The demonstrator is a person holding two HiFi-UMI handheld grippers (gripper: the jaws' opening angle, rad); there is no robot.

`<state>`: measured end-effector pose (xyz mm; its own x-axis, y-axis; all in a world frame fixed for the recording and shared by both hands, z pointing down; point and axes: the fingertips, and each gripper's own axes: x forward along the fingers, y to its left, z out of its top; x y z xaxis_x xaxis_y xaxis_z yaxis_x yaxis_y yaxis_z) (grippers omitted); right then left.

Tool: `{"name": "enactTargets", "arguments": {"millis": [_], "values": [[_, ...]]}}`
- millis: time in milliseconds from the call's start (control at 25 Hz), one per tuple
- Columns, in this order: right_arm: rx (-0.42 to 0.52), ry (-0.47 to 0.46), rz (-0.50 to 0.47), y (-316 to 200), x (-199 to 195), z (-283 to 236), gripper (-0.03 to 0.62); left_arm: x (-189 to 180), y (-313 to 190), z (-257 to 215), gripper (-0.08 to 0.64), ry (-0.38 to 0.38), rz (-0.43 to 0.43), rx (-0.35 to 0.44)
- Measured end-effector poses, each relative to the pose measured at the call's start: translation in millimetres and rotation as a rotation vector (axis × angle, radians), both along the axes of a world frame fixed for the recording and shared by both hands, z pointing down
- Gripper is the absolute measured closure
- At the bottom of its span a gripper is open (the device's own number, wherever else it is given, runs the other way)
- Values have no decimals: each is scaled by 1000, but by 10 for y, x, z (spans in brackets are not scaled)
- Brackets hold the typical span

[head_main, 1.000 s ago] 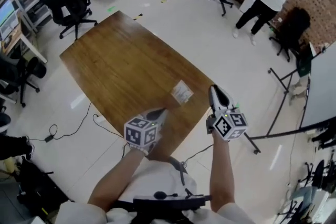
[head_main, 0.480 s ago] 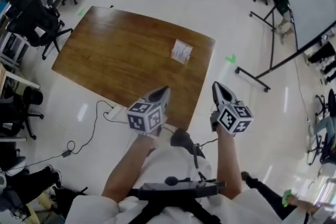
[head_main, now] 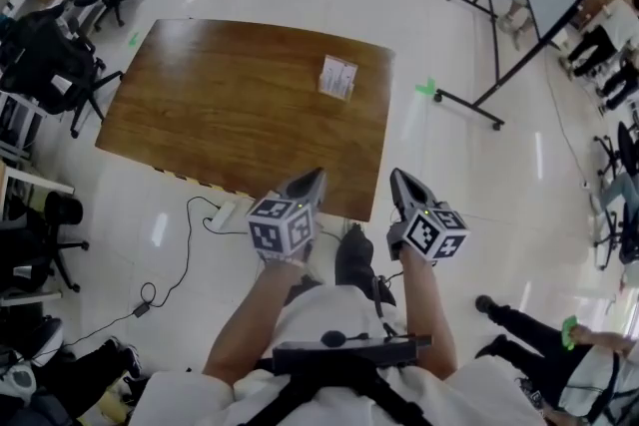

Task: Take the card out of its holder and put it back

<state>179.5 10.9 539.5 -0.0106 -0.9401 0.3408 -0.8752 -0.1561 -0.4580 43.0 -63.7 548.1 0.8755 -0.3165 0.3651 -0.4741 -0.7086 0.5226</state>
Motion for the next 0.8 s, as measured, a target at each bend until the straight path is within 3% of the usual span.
{"name": "enactTargets", "arguments": {"millis": [280,800], "values": [[32,89,11,31,109,-270,595,68,45,-183,568,20,4,45],[41,82,-37,-142,123,-324,595,174,-40,-269,568,24,-7,60]]}}
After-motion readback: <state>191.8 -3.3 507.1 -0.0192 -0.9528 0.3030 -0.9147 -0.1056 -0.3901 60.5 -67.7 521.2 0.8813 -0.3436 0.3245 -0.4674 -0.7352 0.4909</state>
